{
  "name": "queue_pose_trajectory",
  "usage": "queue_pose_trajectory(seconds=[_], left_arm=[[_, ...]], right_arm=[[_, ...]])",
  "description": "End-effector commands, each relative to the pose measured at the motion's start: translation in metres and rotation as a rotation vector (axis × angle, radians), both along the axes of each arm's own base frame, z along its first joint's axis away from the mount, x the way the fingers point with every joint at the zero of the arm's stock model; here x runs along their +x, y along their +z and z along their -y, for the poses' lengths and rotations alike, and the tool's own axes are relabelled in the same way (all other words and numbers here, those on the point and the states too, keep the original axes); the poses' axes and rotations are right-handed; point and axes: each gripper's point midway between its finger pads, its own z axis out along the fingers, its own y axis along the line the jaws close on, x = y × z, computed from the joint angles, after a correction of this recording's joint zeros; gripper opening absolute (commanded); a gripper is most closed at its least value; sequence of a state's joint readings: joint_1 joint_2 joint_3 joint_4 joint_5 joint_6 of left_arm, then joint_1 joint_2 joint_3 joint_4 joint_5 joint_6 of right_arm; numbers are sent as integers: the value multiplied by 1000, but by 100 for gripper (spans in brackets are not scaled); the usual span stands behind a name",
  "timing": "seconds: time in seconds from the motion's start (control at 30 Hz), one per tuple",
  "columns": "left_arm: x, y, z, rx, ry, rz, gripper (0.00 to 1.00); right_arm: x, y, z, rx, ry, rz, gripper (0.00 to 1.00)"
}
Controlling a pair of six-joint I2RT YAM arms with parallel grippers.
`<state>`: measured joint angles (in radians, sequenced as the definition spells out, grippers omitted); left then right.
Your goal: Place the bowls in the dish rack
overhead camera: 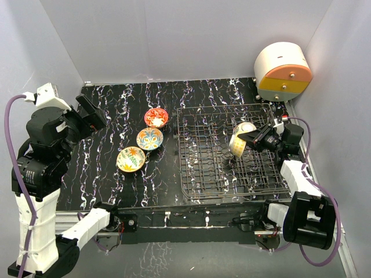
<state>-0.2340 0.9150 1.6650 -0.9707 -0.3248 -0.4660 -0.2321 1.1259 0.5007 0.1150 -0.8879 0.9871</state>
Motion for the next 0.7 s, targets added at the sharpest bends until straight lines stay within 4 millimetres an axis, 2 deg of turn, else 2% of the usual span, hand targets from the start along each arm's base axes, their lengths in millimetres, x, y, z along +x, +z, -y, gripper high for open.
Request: queue_pose_trajectory(seconds=[0.0, 0.2, 0.47, 0.67], left_arm=[[3, 0, 6, -26, -22, 13, 97], [8, 1, 9, -34, -29, 16, 97], [13, 0, 14, -45, -43, 17, 97], [18, -1, 15, -39, -49, 18, 97]], right_arm=[[3, 7, -2, 10, 37, 78, 10], [7, -10, 10, -16, -14, 76, 15], [8, -43, 24, -3, -31, 1, 15], [11, -36, 25, 18, -2, 37, 15]])
